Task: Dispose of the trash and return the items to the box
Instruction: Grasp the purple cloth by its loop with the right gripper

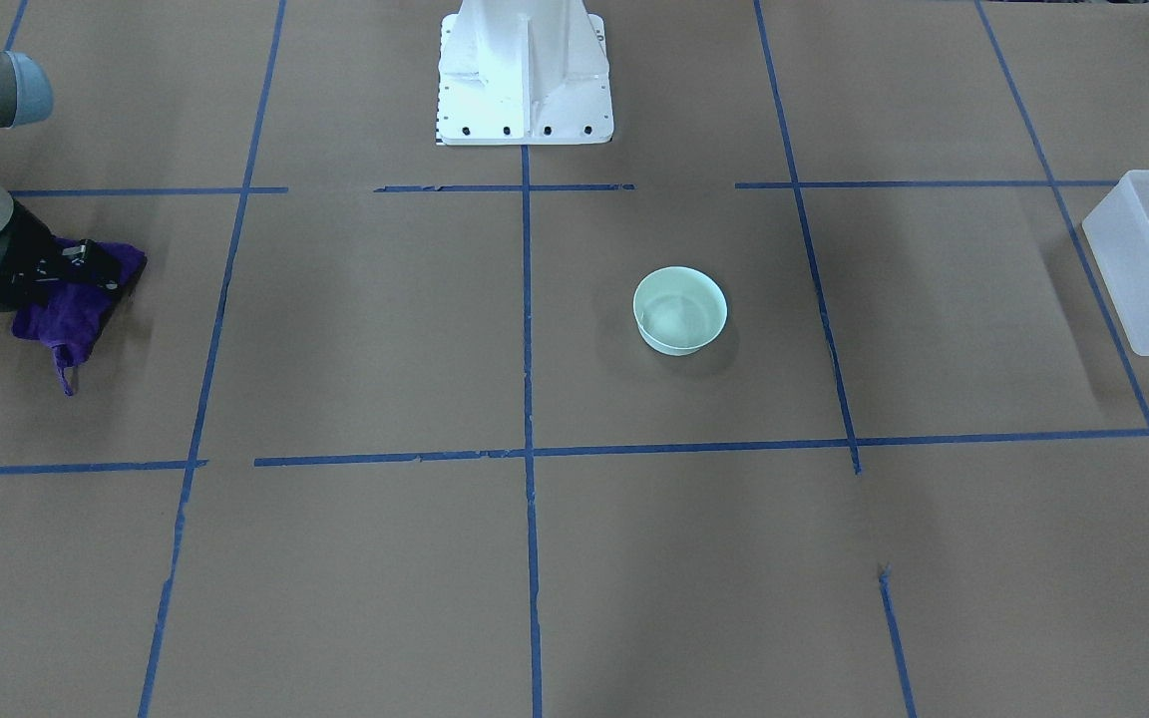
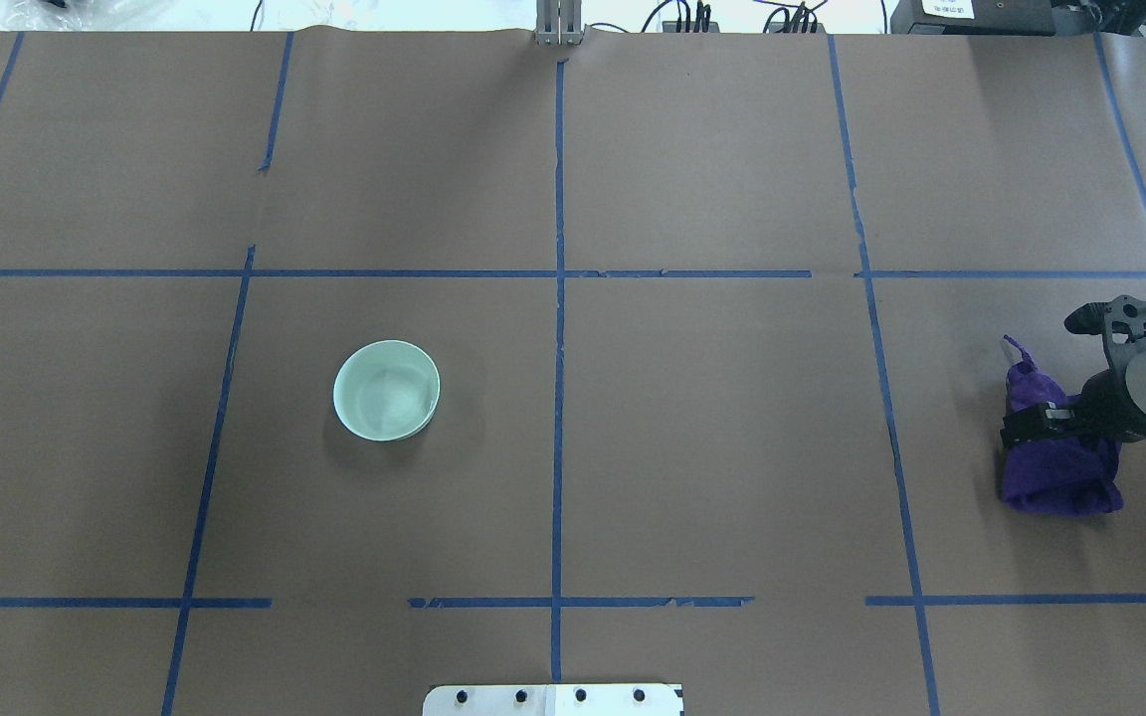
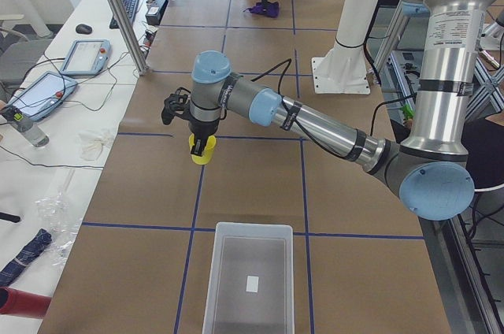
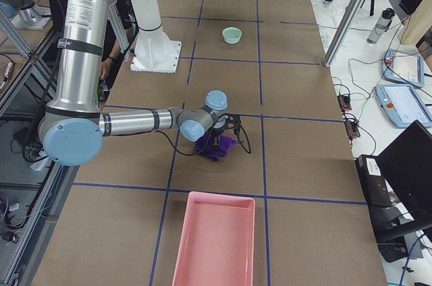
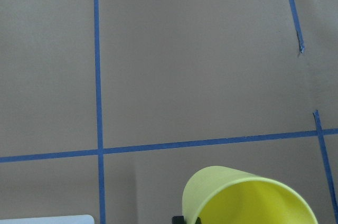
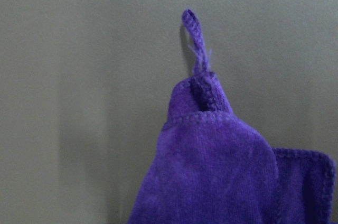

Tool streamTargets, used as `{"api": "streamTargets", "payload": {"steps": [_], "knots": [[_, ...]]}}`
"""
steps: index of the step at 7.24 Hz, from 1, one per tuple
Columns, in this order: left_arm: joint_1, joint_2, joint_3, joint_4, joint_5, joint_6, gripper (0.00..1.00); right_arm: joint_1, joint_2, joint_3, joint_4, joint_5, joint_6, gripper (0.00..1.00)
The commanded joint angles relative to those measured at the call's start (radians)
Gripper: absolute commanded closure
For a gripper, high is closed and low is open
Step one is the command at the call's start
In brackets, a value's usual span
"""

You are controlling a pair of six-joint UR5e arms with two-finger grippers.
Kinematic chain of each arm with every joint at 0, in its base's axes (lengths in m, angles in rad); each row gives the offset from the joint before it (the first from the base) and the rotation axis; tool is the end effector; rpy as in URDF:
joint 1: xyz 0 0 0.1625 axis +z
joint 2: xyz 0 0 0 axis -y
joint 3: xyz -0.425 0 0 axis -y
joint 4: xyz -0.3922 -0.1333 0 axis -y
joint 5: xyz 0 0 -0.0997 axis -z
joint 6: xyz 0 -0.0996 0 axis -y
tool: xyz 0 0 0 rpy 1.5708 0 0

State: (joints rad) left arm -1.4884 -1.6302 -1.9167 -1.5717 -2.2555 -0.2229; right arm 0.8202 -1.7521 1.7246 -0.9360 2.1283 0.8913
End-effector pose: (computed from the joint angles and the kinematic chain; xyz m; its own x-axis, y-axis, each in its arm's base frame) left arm -0.0283 -0.5118 0.4636 0.7495 0.1027 -0.6540 0.0924 0.9620 0.2569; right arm -0.2449 -0.3808 0.6038 0.6963 -0.0353 0.7169 0.0294 0.9994 0.0206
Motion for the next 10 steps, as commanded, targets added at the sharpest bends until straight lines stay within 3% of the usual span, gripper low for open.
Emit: {"api": "streamTargets", "payload": {"steps": [1,2,3,5,7,10], "knots": [[-0.035,0.0,0.012,0.015,0.019,0.046,1.0,-0.003,-0.02,0.009,-0.001,0.001,0.002,0.54],[-0.035,0.001,0.015,0.013,0.043,0.047,1.0,-0.001,-0.033,0.029,-0.003,0.004,0.0,0.88],[-0.035,0.001,0.03,0.013,0.05,0.063,1.0,0.001,-0.053,0.05,-0.003,0.005,0.0,1.0],[-0.043,0.019,0.088,0.012,0.05,0.16,1.0,0.042,-0.086,0.105,-0.015,0.018,0.0,1.0],[-0.087,0.047,0.168,0.009,0.051,0.308,1.0,0.132,-0.104,0.163,-0.017,0.099,-0.002,1.0],[-0.115,0.212,0.177,-0.002,0.047,0.378,1.0,0.273,-0.102,0.225,-0.017,0.17,-0.006,1.0]]}}
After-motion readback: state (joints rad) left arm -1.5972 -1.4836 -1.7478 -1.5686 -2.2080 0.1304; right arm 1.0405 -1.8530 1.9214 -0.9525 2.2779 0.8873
